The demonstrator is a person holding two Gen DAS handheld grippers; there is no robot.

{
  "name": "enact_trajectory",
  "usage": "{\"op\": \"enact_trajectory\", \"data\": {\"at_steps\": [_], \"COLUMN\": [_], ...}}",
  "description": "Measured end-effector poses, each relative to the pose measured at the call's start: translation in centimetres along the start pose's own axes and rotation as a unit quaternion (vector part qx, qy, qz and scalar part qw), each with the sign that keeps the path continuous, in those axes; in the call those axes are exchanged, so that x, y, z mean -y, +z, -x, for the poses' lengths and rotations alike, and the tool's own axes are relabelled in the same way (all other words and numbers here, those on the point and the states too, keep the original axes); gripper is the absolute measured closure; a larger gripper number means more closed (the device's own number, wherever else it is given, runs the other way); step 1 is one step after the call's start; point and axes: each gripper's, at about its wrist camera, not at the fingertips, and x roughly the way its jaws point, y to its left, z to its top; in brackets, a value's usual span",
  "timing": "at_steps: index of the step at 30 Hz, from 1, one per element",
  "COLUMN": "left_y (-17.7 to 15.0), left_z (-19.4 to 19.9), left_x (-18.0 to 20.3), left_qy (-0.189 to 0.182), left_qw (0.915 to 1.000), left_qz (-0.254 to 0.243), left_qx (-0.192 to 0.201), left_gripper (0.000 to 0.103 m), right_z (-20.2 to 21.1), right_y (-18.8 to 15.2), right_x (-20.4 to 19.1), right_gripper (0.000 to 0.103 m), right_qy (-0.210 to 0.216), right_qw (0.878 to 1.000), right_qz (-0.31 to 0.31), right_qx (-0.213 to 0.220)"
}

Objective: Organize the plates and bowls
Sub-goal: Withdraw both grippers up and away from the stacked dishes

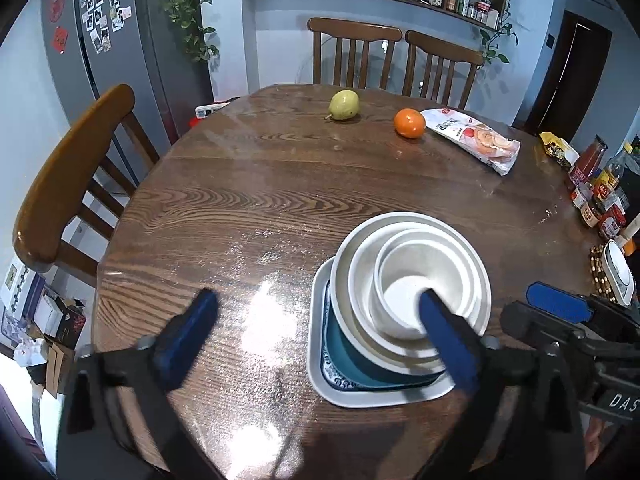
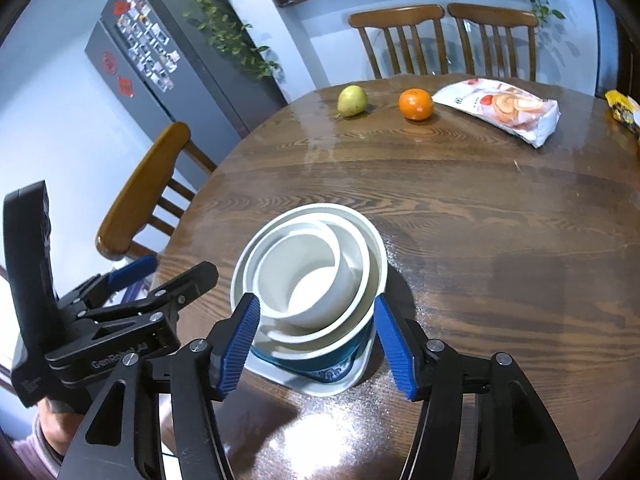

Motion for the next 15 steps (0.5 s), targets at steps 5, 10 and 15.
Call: {"op": "enact_trajectory", "data": {"at_steps": [5, 10, 15], "left_y": [-0.3, -0.6, -0.6], "left_z": [0.6, 1.2, 2.0], "left_x": [0.0, -0.1, -0.3], "left_qy": [0.005, 0.0, 0.006], "left_qw": [1.0, 1.0, 0.9998], "left_qz": [0.0, 0.003, 0.007], "left_qx": [0.002, 0.008, 0.02], "left_gripper": [0.001, 0.001, 0.001], "right_z": [0.0, 0.1, 0.7], "right_y": [-0.7, -1.4, -1.9], "right_x": [-0.5, -1.0, -1.6], "right_gripper": [0.038, 0.023, 0.012], "right_qy": [-0.008, -0.017, -0.023], "right_qw": [1.0, 0.999, 0.998], "right_qz": [0.021, 0.042, 0.06], "right_qx": [-0.005, -0.004, 0.011]}}
